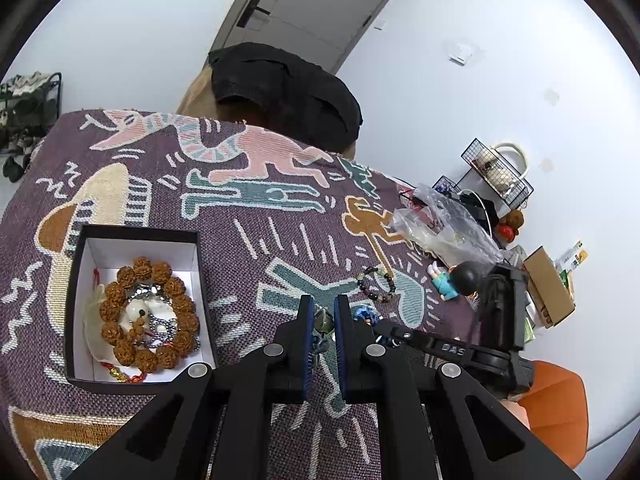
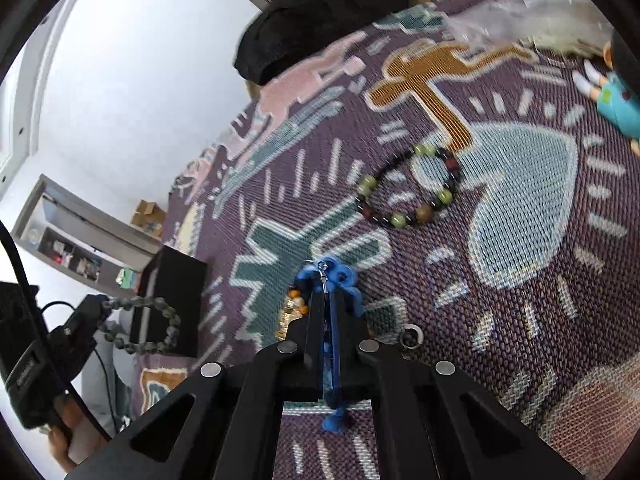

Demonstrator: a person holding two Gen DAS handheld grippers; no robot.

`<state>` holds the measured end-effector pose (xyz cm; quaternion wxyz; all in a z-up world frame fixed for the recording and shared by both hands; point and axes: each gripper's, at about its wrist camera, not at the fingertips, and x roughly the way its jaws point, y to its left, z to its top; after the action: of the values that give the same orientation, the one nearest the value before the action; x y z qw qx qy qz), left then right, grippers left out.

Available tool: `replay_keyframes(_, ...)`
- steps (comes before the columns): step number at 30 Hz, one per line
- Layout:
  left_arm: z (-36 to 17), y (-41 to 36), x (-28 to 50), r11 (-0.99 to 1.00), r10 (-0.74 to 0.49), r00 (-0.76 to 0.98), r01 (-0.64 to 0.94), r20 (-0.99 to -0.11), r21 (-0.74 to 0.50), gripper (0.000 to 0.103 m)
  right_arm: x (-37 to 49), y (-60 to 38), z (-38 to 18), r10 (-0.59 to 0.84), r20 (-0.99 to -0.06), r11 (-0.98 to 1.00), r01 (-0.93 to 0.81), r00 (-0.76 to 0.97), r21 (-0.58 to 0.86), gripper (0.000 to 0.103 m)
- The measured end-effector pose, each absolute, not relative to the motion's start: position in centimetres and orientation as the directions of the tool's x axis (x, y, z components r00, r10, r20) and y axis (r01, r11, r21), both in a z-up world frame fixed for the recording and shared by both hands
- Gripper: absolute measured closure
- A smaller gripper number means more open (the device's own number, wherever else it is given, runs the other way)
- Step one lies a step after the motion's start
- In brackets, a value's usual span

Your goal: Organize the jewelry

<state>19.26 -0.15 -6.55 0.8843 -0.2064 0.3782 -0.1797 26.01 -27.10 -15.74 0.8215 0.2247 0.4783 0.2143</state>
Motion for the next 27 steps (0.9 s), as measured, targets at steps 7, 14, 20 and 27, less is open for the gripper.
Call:
replay_keyframes(7, -5.5, 0.6, 18.9, 0.851, -0.465, 0.67, 0.159, -0.578, -0.5, 0.093, 24.9, -26.3, -12.0, 0.577, -0.64, 0.806, -0.224, 0.508, 0.548, 0.1)
replay_keyframes(14, -4.3, 2.2, 18.3, 0.867, -0.426, 0.706, 0.14, -0.566, -0.478, 0.093, 24.5, -25.2, -9.2, 0.588, -0.604, 0.8, -0.275, 0.538, 0.533, 0.1)
replay_keyframes(20, -4.3, 4.4, 18.0, 0.889, -0.363, 0.737, 0.09, -0.571, -0.45, 0.093, 24.2, -23.6, -7.6, 0.6, -0.588, 0.793, -0.311, 0.542, 0.523, 0.1)
replay_keyframes(27, -5.3, 6.1, 18.9, 0.897, -0.33, 0.735, 0.048, -0.592, -0.44, 0.093, 24.0, -20.8, -6.6, 0.617, -0.583, 0.784, -0.353, 0.528, 0.51, 0.099)
